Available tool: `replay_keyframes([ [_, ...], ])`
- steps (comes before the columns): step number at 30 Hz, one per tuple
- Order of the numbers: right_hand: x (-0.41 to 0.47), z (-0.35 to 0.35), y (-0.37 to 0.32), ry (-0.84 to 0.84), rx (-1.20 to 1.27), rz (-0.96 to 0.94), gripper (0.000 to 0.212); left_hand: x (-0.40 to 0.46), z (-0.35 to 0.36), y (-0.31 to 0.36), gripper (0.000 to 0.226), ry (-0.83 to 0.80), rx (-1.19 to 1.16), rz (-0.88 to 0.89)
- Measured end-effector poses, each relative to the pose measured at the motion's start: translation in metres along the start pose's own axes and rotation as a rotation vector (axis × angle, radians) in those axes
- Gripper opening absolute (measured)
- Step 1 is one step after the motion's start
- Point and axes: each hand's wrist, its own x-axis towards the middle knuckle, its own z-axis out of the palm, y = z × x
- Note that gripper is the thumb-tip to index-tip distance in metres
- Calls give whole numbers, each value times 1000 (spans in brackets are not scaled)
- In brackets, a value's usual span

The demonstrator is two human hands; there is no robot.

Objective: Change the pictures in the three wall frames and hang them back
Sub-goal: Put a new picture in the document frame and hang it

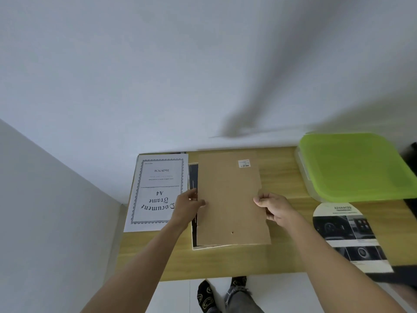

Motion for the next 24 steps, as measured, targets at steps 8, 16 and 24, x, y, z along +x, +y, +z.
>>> replay_keyframes([
  [8, 1, -45, 2, 287, -180, -183, 15, -4, 58, 29, 32, -74, 279, 96],
  [16, 15, -99, -4, 234, -513, -198, 55, 9, 133, 53, 13, -52, 421, 72],
  [24, 40, -122, 4, 240, -725, -269, 64, 18, 187, 55, 11, 17, 471, -21],
])
